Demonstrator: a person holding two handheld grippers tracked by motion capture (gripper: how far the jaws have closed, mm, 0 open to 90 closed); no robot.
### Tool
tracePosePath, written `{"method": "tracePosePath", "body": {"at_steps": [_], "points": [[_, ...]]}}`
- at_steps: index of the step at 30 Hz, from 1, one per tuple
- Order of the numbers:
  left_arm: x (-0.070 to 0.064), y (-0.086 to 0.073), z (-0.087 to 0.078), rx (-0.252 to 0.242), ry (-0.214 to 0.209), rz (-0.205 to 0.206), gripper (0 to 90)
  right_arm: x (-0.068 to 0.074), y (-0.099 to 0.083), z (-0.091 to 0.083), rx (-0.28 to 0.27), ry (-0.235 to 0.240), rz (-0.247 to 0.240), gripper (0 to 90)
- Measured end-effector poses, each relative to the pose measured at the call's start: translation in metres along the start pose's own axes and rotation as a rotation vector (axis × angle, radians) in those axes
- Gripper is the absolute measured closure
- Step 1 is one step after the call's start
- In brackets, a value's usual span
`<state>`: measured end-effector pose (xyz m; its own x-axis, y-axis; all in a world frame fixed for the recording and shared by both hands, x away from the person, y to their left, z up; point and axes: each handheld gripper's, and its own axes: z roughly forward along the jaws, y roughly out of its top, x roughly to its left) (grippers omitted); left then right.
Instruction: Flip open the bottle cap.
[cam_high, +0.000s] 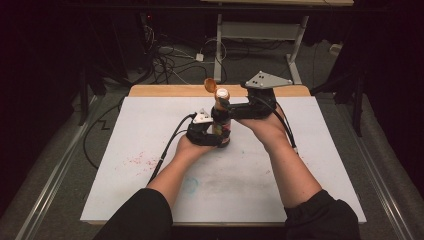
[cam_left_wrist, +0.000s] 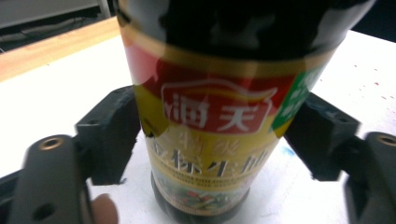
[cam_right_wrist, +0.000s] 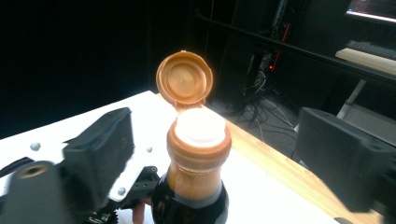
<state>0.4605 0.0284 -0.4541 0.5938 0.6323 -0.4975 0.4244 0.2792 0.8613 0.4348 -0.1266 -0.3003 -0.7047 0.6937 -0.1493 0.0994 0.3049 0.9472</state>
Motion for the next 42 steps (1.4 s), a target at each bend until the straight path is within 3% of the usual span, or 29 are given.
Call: {"method": "tracePosePath", "body": {"at_steps": [2, 5, 8, 16, 20, 25, 32, 37, 42], "points": [[0.001, 0.000, -0.002, 0.007, 0.003, -0.001, 16.0, 0.000, -0.002, 0.002, 0.004, -0.002, 0.013, 0.4], [0.002, 0.000, -0.006, 0.005, 0.006, -0.017, 10.8, -0.001, -0.007, 0.002, 0.013, 0.003, 0.021, 0.3], [0.003, 0.000, -0.008, 0.020, 0.012, -0.027, 0.0, -0.001, -0.011, 0.002, 0.017, -0.002, 0.023, 0.3], [0.007, -0.004, -0.021, 0.005, 0.025, -0.030, 0.0, -0.001, -0.028, 0.002, 0.027, -0.021, 0.035, 0.3], [0.011, -0.009, -0.027, 0.030, 0.030, -0.044, 0.0, -0.001, -0.041, 0.003, 0.040, -0.024, 0.038, 0.3], [0.015, -0.017, -0.036, 0.059, 0.024, -0.047, 0.0, 0.002, -0.062, 0.005, 0.058, -0.023, 0.035, 0.3], [0.013, -0.027, -0.049, 0.076, 0.021, -0.007, 0.0, 0.008, -0.095, 0.008, 0.099, -0.019, 0.038, 0.3], [0.012, -0.033, -0.060, 0.097, 0.031, -0.007, 0.0, 0.011, -0.118, 0.006, 0.125, -0.025, 0.055, 0.4], [0.010, -0.038, -0.074, 0.059, 0.014, -0.006, 0.0, 0.014, -0.139, 0.000, 0.149, -0.027, 0.068, 0.4]]}}
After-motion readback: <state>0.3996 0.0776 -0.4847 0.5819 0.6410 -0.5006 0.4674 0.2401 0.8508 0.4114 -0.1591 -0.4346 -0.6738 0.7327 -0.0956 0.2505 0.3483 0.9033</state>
